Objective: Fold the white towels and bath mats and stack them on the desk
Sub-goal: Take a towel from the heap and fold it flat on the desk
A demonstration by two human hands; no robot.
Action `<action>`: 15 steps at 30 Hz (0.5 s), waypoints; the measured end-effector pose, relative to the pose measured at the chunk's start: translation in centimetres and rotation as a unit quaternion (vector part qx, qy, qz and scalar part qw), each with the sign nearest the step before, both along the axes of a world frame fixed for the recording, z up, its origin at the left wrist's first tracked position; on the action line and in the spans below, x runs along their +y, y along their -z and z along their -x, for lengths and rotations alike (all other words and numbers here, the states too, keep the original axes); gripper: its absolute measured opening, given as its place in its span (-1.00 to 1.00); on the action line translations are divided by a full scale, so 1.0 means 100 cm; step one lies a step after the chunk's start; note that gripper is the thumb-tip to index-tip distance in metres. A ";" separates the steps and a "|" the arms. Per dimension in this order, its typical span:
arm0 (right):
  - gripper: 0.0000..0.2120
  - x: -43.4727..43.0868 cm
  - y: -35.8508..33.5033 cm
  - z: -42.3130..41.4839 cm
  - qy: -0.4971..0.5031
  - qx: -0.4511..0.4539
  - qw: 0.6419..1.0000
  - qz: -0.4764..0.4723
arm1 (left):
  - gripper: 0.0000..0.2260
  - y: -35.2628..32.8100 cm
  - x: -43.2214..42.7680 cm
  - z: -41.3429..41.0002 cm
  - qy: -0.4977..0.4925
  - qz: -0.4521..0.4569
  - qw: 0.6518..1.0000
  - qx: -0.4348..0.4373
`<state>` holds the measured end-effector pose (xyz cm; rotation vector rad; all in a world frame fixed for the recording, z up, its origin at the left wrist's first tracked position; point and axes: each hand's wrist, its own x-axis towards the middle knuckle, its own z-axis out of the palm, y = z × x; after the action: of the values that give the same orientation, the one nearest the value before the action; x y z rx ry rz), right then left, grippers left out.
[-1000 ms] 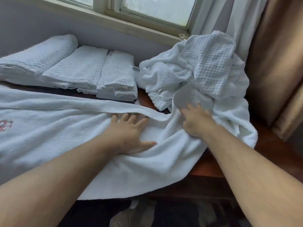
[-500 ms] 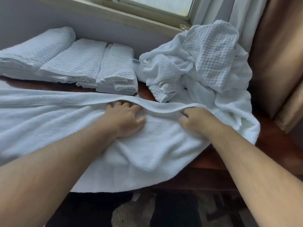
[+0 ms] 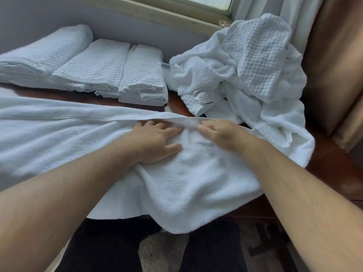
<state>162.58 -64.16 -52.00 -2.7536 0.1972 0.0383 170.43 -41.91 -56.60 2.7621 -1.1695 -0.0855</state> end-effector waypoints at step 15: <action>-0.18 0.028 0.001 0.001 0.079 0.199 0.963 0.166 | -0.35 -0.002 0.017 0.023 0.075 -0.005 0.997 0.003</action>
<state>162.49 -61.36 -52.14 -3.0215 0.5772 0.5678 168.12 -40.18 -56.44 2.6767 -1.3785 -0.1166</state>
